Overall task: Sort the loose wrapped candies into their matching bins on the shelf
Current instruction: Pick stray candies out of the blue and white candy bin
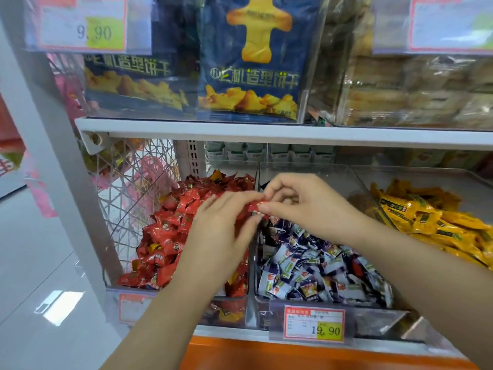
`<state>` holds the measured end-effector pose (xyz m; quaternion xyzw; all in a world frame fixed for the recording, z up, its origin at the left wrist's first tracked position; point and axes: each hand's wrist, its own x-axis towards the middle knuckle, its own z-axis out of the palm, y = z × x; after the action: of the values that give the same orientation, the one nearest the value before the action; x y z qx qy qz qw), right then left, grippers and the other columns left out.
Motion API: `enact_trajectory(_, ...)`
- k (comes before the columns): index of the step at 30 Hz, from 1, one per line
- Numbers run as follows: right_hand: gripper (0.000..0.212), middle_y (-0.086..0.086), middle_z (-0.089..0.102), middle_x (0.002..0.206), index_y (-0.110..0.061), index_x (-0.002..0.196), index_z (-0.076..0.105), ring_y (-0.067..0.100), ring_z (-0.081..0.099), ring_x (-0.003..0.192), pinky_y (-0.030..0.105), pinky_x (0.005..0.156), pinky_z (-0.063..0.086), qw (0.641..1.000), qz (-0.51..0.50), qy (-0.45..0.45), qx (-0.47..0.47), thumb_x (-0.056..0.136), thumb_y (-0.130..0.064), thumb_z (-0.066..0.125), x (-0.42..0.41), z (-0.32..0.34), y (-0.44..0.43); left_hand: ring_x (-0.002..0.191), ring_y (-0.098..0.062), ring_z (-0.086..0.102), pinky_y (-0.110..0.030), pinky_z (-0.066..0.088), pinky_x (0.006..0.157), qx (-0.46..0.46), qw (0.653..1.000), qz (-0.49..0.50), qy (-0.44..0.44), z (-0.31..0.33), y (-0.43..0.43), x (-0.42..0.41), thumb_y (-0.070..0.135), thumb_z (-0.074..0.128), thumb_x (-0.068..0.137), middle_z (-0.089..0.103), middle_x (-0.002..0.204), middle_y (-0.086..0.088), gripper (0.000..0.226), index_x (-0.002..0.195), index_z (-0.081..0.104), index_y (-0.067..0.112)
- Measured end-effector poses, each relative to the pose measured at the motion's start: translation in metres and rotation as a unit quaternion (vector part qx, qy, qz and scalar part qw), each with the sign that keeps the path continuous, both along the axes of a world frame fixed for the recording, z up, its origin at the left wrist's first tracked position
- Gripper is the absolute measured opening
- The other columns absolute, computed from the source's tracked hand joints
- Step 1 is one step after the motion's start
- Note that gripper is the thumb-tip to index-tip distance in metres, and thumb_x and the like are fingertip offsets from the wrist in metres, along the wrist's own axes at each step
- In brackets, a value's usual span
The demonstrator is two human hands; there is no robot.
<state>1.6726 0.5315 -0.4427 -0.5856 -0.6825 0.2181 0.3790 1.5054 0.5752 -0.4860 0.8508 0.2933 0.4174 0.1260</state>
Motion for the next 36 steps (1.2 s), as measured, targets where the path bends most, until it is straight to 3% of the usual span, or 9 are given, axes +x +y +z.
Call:
enact_trajectory(3,0.01,-0.008,0.071,0.081,-0.024,0.094,0.066,0.012,0.068,0.08,0.029,0.082,0.055,0.999,0.013,0.008,-0.031,0.084,-0.025,0.068,0.007,-0.004,0.0,0.092,0.001,0.054,-0.047,0.046,0.093,0.005,0.999,0.031,-0.03,0.003,0.007,-0.01,0.023,0.063,0.089,0.059,0.099,0.021,0.021,0.109,0.063,0.028)
enact_trajectory(8,0.018,-0.003,0.07,0.104,-0.023,0.109,0.064,0.003,0.065,0.092,0.029,0.089,0.053,0.935,0.107,-0.206,-0.267,0.093,-0.02,0.056,0.023,-0.034,0.004,0.078,-0.006,0.053,-0.056,0.042,0.096,-0.014,0.988,0.146,0.057,-0.009,0.024,-0.035,0.019,0.068,0.085,0.054,0.086,0.02,0.023,0.106,0.064,0.029)
enact_trajectory(12,0.04,0.003,0.058,0.128,-0.016,0.135,0.048,0.017,0.058,0.111,0.032,0.092,0.049,0.894,0.115,-0.297,-0.316,0.095,-0.014,0.047,0.023,-0.058,0.017,0.1,-0.019,0.06,-0.057,0.029,0.106,-0.027,0.979,0.161,0.124,-0.018,0.028,-0.038,0.024,0.065,0.087,0.061,0.104,0.01,0.025,0.111,0.064,0.03)
enact_trajectory(15,0.054,0.001,0.044,0.144,-0.019,0.145,0.034,0.015,0.047,0.126,0.022,0.095,0.04,0.9,0.102,-0.273,-0.323,0.094,-0.009,0.049,0.029,-0.065,0.025,0.108,-0.021,0.057,-0.056,0.026,0.108,-0.036,0.98,0.155,0.12,-0.017,0.028,-0.038,0.025,0.064,0.087,0.06,0.112,0.008,0.027,0.114,0.065,0.03)
enact_trajectory(19,0.06,0.001,0.036,0.149,-0.023,0.145,0.032,0.018,0.05,0.124,0.042,0.103,0.044,0.919,0.057,-0.238,-0.309,0.092,0.0,0.047,0.045,-0.063,0.034,0.11,-0.019,0.054,-0.058,0.024,0.109,-0.041,0.983,0.137,0.113,-0.016,0.026,-0.037,0.025,0.063,0.088,0.059,0.114,0.008,0.03,0.117,0.064,0.031)
enact_trajectory(23,0.053,0.001,0.043,0.144,-0.022,0.141,0.039,0.012,0.047,0.125,0.029,0.102,0.043,0.931,0.035,-0.218,-0.292,0.093,-0.002,0.048,0.053,-0.048,0.033,0.11,-0.019,0.054,-0.058,0.025,0.109,-0.036,0.984,0.13,0.115,-0.016,0.024,-0.036,0.023,0.064,0.088,0.058,0.113,0.009,0.031,0.117,0.064,0.031)
enact_trajectory(26,0.037,-0.002,0.06,0.125,-0.017,0.125,0.058,0.007,0.059,0.11,0.025,0.096,0.048,0.94,0.06,-0.201,-0.269,0.092,-0.002,0.05,0.043,-0.037,0.024,0.111,-0.02,0.053,-0.059,0.025,0.109,-0.037,0.984,0.13,0.117,-0.016,0.024,-0.035,0.023,0.065,0.088,0.058,0.113,0.008,0.03,0.117,0.065,0.031)
enact_trajectory(30,0.044,-0.003,0.067,0.116,-0.013,0.121,0.06,-0.003,0.062,0.09,0.007,0.068,0.045,0.897,0.12,-0.267,-0.333,0.09,0.005,0.036,0.022,-0.047,0.021,0.113,-0.02,0.052,-0.058,0.022,0.111,-0.042,0.983,0.128,0.122,-0.015,0.023,-0.033,0.024,0.063,0.088,0.058,0.115,0.008,0.03,0.117,0.064,0.031)
enact_trajectory(36,0.053,0.0,0.058,0.131,-0.016,0.135,0.046,0.016,0.055,0.117,0.03,0.095,0.048,0.901,0.066,-0.264,-0.338,0.089,0.008,0.037,0.032,-0.065,0.035,0.113,-0.019,0.052,-0.057,0.021,0.112,-0.038,0.983,0.126,0.126,-0.016,0.022,-0.032,0.025,0.063,0.089,0.058,0.115,0.008,0.029,0.117,0.064,0.031)
